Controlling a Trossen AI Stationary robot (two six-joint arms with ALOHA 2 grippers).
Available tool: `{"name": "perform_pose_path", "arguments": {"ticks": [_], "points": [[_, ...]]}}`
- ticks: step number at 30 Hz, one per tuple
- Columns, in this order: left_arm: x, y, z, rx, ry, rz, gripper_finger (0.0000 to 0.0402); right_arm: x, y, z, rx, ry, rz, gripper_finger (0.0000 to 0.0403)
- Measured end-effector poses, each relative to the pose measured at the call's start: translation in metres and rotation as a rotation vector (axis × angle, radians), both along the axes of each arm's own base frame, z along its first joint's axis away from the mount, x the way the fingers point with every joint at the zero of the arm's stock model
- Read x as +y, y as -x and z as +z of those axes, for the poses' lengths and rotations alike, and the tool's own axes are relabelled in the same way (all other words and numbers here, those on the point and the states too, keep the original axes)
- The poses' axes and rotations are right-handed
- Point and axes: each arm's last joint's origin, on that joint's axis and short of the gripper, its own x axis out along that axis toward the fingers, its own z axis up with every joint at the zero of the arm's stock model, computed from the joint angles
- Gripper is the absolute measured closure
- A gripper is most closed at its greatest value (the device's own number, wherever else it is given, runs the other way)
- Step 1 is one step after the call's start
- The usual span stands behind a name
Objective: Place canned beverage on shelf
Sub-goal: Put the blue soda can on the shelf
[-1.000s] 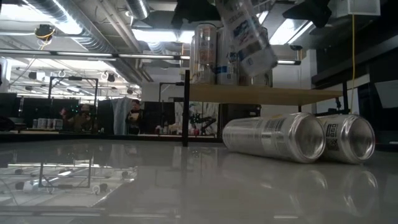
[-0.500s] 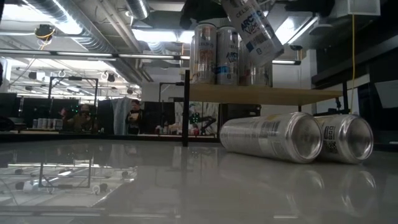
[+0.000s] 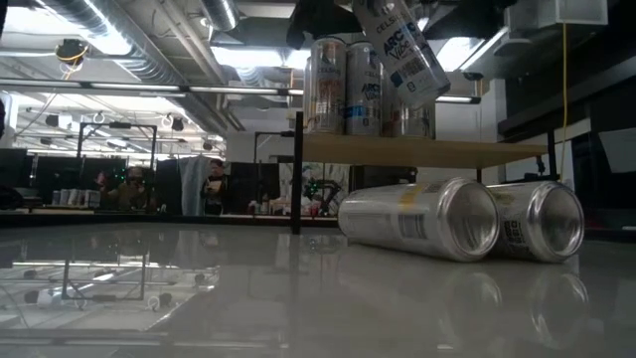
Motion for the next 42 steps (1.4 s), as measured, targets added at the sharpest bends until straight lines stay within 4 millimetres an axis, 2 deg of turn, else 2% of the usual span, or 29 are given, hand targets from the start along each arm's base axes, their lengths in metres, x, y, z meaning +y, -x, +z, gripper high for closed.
{"name": "perform_pose_path", "arguments": {"ticks": [11, 19, 37, 42], "points": [[0.001, 0.001, 0.000, -0.005, 0.001, 0.041, 0.0159, 0.005, -0.033, -0.014, -0.034, 0.070, -0.117, 0.0033], [0.004, 0.002, -0.001, -0.044, 0.091, 0.137, 0.0159, 0.007, -0.048, -0.024, -0.026, 0.142, -0.170, 0.0033], [0.005, 0.003, -0.001, -0.222, 0.364, 0.240, 0.0159, 0.006, -0.051, -0.027, -0.026, 0.164, -0.220, 0.0033], [0.005, 0.003, -0.001, -0.248, 0.408, 0.248, 0.0159, 0.008, -0.058, -0.034, -0.011, 0.179, -0.216, 0.0033]]}}
